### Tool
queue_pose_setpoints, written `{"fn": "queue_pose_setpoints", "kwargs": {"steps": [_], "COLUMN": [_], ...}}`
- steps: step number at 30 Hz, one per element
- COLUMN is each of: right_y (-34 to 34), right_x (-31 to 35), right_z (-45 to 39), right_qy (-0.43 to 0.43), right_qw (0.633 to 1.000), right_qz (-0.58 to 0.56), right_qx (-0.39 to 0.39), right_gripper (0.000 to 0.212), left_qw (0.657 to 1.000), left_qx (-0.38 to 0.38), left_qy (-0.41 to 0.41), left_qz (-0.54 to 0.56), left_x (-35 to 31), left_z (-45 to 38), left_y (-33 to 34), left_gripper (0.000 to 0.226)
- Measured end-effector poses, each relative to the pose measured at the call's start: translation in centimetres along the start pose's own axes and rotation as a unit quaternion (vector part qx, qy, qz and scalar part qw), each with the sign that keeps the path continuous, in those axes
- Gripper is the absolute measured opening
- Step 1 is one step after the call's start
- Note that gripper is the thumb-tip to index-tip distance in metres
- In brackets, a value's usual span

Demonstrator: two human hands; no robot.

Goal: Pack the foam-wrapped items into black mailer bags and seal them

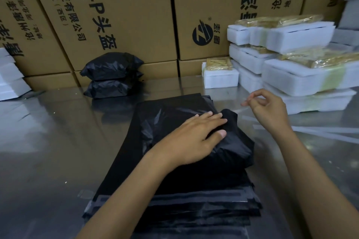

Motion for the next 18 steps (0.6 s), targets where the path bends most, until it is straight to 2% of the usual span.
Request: {"fn": "queue_pose_setpoints", "kwargs": {"steps": [4,6,9,12,18], "right_y": [-2.2,-3.7,-6.6,-9.3,-10.4], "right_x": [-1.4,-2.4,-4.2,-5.4,-6.0], "right_z": [0.2,0.2,0.0,-0.2,-0.1], "right_qy": [-0.037,-0.007,0.102,0.168,0.204], "right_qw": [0.987,0.979,0.966,0.944,0.933], "right_qz": [0.156,0.194,0.19,0.209,0.227], "right_qx": [-0.023,-0.056,-0.14,-0.191,-0.189], "right_gripper": [0.008,0.007,0.016,0.022,0.028], "left_qw": [0.997,0.995,0.992,0.99,0.99], "left_qx": [0.066,0.085,0.101,0.098,0.067], "left_qy": [-0.012,-0.019,-0.036,-0.038,-0.051], "left_qz": [-0.03,-0.047,-0.07,-0.09,-0.116], "left_x": [0.6,1.0,1.7,2.2,2.3], "left_z": [-3.4,-4.9,-6.5,-7.1,-7.4], "left_y": [0.9,1.2,1.6,1.8,2.0], "left_gripper": [0.051,0.055,0.054,0.051,0.057]}}
Point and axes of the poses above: each hand's wrist, its own z-axis away from the middle knuckle, its own y-axis out of the palm, x = y × z, the point moved 6 cm from there along -z, towards the middle knuckle, and after that the axes turned 5 degrees about y, right-handed, at the moved point
